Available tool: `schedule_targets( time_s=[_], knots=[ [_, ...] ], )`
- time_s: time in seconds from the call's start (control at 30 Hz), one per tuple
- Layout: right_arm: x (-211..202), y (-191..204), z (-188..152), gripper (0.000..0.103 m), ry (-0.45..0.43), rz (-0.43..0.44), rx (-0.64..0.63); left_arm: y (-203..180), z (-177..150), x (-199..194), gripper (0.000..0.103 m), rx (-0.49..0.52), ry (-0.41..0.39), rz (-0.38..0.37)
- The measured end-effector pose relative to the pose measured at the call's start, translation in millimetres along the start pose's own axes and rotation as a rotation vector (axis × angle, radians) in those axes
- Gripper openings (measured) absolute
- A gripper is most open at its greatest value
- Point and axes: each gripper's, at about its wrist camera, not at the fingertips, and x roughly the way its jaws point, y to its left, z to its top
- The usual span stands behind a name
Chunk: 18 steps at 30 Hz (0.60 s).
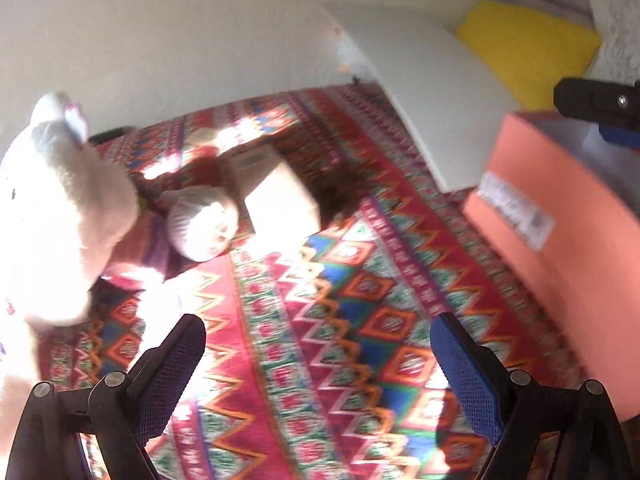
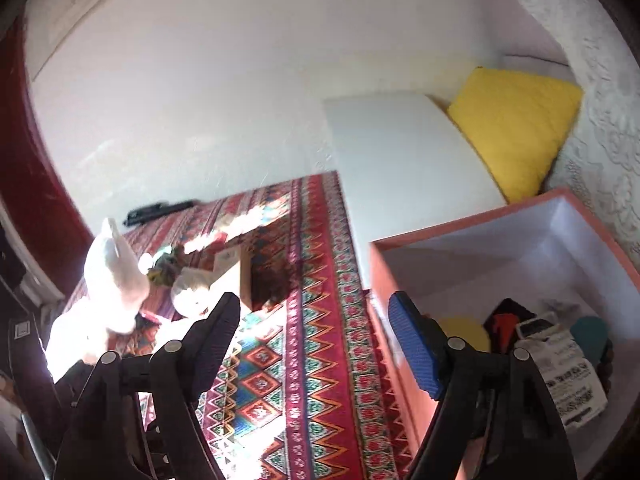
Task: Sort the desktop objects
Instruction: 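Grasp the tan cardboard box with the right tool while the left grasps the yarn ball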
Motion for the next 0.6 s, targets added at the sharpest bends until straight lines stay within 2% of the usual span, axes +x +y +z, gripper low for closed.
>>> schedule_targets(
  time_s=[0.1,0.23,0.4,0.47,0.5,0.53,0.6],
  knots=[
    [51.7,38.9,2.2,0.073,0.075,0.017,-0.065,31.8,-4.1,23.2,0.094,0.015,0.034,0.063],
    [126.6,76.1,5.3,0.073,0.18,-0.013,-0.142,62.7,9.8,48.0,0.094,-0.004,0.049,0.069],
    [208.4,94.5,6.7,0.073,0.26,-0.021,-0.162,65.1,28.7,72.7,0.094,0.094,0.028,0.105],
    [220.5,92.7,6.5,0.073,0.281,-0.001,-0.143,60.8,35.9,85.2,0.095,0.138,0.033,0.116],
    [223.5,90.5,6.3,0.054,0.29,0.012,-0.129,58.5,39.7,91.5,0.095,0.16,0.035,0.123],
    [226.4,88.3,6.2,0.039,0.298,0.025,-0.116,56.0,44.2,97.8,0.095,0.179,0.035,0.134],
    [232.2,83.9,5.8,0.039,0.316,0.052,-0.089,52.4,53.3,112.3,0.095,0.222,0.038,0.17]
  ],
)
